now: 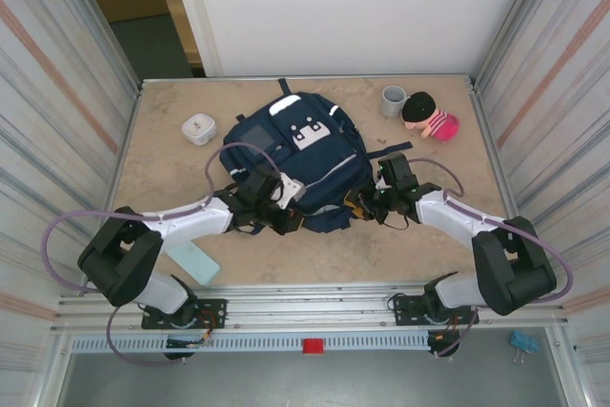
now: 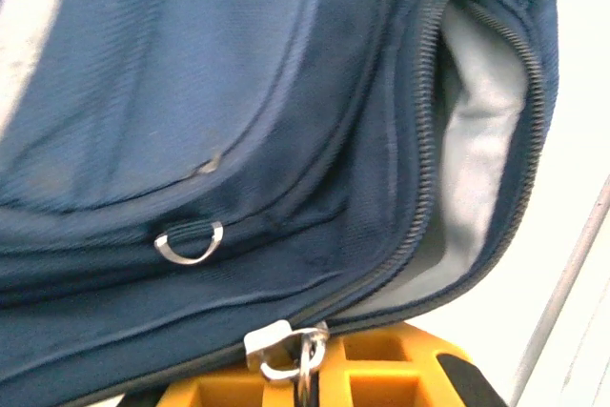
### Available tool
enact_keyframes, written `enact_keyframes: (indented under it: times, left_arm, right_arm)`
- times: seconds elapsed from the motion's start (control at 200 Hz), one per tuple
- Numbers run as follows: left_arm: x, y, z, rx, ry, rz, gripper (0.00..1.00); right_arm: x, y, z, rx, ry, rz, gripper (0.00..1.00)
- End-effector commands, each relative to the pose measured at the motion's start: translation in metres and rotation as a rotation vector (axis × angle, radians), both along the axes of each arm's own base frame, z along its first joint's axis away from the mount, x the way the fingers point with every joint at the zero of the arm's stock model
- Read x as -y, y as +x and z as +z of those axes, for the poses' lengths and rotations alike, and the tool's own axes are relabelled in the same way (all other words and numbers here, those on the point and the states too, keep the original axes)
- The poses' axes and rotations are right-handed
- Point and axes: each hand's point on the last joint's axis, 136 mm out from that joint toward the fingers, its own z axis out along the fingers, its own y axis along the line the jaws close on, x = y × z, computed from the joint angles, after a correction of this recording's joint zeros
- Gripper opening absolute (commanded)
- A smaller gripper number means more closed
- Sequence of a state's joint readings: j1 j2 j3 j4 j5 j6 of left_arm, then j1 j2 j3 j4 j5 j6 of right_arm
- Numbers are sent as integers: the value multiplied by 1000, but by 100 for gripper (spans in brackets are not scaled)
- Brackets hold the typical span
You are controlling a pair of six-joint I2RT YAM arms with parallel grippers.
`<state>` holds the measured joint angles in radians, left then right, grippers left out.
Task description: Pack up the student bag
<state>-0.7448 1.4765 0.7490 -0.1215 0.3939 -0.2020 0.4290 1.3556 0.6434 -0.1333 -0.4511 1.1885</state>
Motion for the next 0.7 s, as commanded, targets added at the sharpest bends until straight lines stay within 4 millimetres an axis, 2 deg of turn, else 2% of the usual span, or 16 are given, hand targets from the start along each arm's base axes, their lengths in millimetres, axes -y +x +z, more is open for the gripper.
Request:
enact_keyframes:
  times: [0.0, 0.236, 0.321, 0.376, 0.471, 0.536, 0.616, 0.692]
  left_arm:
    - [33, -5, 25, 15, -77, -63, 5]
    - [66, -20, 37, 17, -121, -121, 15]
    - [73, -23, 48, 50, -134, -157, 23]
    - [73, -23, 56, 77, -135, -171, 32]
    - [63, -19, 70, 169, -103, -206, 55]
    - [49, -15, 78, 222, -78, -224, 68]
    - [26, -9, 87, 286, -68, -248, 77]
    - [2, 1, 91, 383, -64, -271, 79]
  right_arm:
    - [-12, 6, 8, 33, 48, -29, 24]
    - [-13, 5, 14, 73, 60, -42, 22]
    - [-9, 6, 19, 99, 44, -16, 23]
    - [-4, 7, 25, 117, 34, 3, 25]
    - [9, 8, 40, 195, -22, 92, 32]
    - [16, 6, 51, 243, -67, 173, 38]
    - [28, 3, 62, 286, -129, 253, 44]
    - [34, 0, 71, 323, -175, 316, 50]
